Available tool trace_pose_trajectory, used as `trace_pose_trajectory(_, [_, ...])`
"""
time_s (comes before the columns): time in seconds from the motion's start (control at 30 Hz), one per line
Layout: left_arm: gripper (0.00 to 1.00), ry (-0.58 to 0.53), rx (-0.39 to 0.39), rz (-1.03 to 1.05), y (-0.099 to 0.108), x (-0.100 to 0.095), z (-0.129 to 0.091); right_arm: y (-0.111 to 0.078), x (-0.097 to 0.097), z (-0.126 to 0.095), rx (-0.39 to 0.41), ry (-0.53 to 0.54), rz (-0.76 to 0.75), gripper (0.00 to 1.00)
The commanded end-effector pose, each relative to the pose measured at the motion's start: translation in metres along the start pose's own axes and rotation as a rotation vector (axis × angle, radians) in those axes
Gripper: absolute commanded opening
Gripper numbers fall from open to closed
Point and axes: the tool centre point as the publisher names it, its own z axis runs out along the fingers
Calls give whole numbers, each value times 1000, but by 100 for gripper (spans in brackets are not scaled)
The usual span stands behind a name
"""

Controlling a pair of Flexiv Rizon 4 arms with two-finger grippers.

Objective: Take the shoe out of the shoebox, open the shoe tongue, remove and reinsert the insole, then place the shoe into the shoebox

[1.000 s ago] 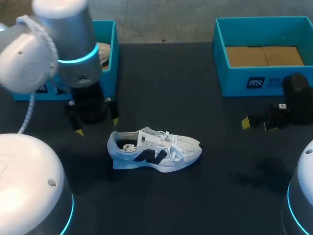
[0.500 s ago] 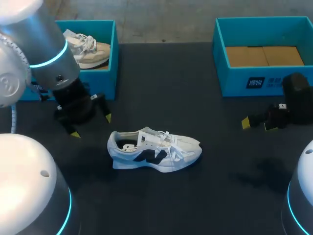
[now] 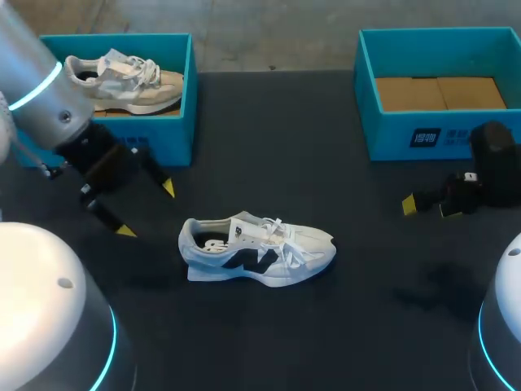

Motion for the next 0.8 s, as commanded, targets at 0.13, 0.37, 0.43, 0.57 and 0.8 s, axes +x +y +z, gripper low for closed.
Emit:
trace_pose_trajectory(0.13, [100,-86,292,-256,19,15,10,-1,1,0,0,-3,1,100])
trace_pose_trajectory(0.37, [100,-145,436,-354,29,19,25,-1,1,0,0,-3,1,100])
trace_pose_trajectory(0.43, [100,-168,480,-385,32,19,29,-1,1,0,0,-3,1,100])
trace_pose_trajectory(0.57, [100,-194,509,-417,37,20,40,-1,1,0,0,-3,1,100])
trace_pose_trajectory(0.8, [100,-218,536,-455,40,20,51,-1,1,0,0,-3,1,100])
